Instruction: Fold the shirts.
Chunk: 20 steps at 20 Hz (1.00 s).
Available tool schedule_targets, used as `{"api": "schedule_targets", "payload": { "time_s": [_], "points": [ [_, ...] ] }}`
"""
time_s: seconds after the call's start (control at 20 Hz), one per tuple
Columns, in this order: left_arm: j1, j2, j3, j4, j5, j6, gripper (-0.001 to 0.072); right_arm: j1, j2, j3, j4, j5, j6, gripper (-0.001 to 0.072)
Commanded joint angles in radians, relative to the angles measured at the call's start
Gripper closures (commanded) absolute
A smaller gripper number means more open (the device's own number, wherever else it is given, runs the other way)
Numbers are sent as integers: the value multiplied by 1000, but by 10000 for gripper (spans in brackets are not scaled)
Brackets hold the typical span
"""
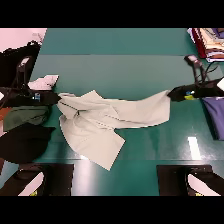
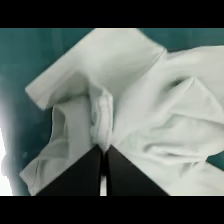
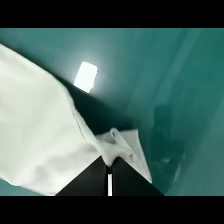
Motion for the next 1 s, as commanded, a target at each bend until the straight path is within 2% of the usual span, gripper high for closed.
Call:
{"api": "schedule_targets", "payload": {
  "time_s": [0.0,0.25,0.45,0.65,0.95],
  "points": [
    [0,11,164,0,-10,-8,681,0,61,130,-3,-11,0,697],
    [0,11,741,1,-65,-8,681,0,156,459,-105,-13,30,698],
    [0,11,1131,0,-77,-18,680,0,234,662,-212,-11,116,698],
    [0,11,1287,-14,-52,-73,681,0,262,830,-319,53,190,698],
    [0,11,1235,-19,-1,-82,681,0,80,1101,-462,266,204,698]
  ]
}}
